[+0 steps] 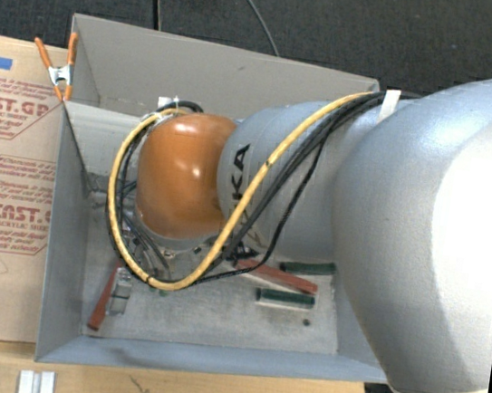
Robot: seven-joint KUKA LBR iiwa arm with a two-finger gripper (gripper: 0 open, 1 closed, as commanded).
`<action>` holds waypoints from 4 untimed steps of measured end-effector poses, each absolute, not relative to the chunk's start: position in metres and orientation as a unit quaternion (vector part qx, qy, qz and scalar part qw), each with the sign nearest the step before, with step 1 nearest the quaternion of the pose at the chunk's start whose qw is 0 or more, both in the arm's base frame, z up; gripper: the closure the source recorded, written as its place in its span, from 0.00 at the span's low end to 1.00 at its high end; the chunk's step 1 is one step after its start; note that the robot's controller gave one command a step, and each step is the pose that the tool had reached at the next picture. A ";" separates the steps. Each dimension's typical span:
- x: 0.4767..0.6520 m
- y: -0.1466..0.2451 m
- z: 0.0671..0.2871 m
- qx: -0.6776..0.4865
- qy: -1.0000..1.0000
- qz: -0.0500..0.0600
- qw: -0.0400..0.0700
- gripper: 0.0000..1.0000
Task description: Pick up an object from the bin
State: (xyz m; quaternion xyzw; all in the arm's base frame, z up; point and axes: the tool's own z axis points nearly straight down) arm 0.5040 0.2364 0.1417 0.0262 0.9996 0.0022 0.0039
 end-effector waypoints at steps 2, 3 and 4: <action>0.492 0.200 0.140 0.029 1.000 0.000 -0.003 0.00; 0.527 0.201 0.125 0.004 1.000 0.000 0.007 0.00; 0.526 0.225 0.081 -0.069 0.998 0.000 0.002 0.00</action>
Offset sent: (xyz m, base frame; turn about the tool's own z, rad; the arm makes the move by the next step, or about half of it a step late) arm -0.0154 -0.0634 0.0155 0.0000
